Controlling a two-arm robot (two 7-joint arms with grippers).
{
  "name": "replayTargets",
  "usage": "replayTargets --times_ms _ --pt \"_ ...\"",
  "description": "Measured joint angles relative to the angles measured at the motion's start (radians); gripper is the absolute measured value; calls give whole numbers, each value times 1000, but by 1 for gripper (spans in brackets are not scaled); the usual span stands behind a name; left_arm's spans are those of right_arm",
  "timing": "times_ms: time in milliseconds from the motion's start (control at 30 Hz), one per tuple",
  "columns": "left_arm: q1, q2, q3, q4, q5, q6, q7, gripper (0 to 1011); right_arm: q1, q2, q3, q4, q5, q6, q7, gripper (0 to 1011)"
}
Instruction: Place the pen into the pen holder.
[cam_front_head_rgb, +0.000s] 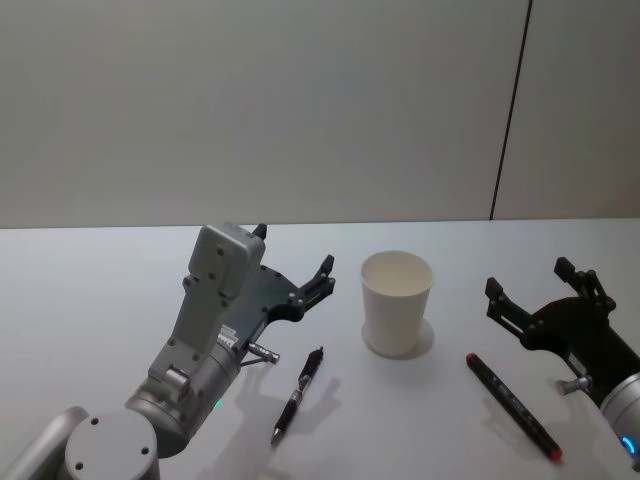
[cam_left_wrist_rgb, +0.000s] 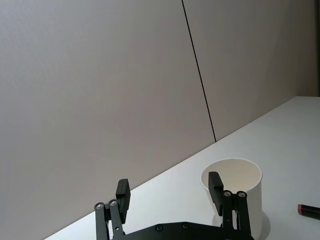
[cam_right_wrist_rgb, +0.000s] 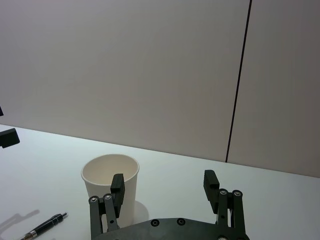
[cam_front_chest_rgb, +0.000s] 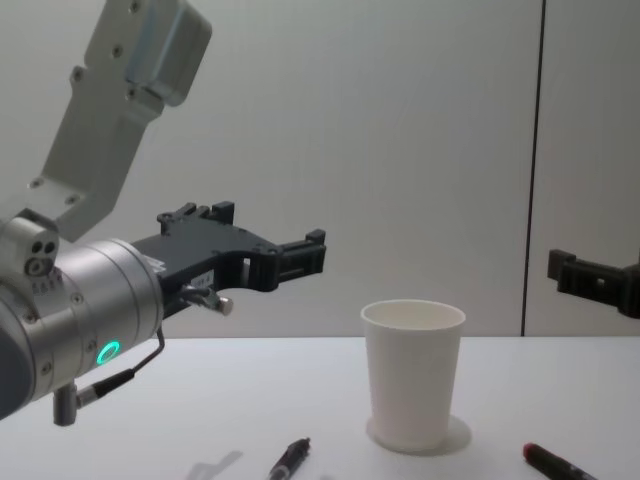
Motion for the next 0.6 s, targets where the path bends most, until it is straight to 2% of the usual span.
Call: replayTargets --times_ms 600 --pt "0 0 0 0 0 0 0 1003 0 0 0 0 0 0 0 1002"
